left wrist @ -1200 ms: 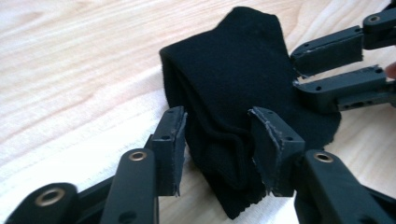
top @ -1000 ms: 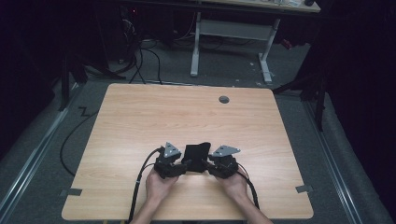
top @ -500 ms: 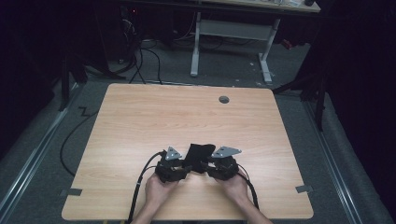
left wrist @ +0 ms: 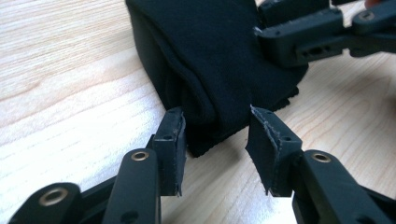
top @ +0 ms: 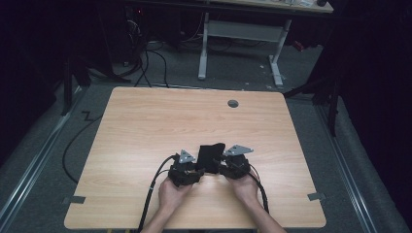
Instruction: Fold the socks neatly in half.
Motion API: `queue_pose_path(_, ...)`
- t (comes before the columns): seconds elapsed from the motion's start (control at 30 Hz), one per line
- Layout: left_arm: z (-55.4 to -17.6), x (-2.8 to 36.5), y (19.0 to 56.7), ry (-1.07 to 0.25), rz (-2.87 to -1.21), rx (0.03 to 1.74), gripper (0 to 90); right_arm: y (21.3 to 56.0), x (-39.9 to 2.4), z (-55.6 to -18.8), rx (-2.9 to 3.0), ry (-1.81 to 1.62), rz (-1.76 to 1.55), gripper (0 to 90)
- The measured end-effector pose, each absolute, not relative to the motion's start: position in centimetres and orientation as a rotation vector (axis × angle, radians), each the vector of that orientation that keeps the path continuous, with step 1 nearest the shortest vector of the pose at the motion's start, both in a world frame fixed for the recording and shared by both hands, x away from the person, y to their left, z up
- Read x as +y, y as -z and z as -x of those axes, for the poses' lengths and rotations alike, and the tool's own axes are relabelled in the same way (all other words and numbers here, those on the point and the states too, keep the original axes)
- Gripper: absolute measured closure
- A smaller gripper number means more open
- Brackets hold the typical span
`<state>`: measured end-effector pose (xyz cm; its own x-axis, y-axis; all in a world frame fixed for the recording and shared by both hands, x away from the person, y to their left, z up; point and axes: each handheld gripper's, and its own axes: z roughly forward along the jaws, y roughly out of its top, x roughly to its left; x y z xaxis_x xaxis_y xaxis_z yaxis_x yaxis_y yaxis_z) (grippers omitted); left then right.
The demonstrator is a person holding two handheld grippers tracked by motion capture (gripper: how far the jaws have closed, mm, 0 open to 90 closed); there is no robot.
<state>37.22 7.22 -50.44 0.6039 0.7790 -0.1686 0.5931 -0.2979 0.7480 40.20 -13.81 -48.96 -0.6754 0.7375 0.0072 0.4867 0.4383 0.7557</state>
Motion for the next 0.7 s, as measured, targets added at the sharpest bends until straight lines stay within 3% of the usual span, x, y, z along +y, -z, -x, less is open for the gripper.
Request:
queue_pose_path(0.33, -38.3, 6.7, 50.5, -0.293, -1.994, 1.094, 58.1, 49.0, -13.5, -41.9, 2.339, -1.055, -1.077, 61.8)
queue_pose_path(0.53, -38.0, 6.7, 50.4, -0.358, -2.008, 1.085, 43.8, 48.8, -13.9, -41.9, 2.335, -1.098, -1.073, 59.3)
queue_pose_path(0.7, -37.6, 7.6, 49.3, -0.386, -1.943, 1.078, 40.8, 48.1, -14.7, -41.2, 2.319, -1.129, -1.052, 57.8)
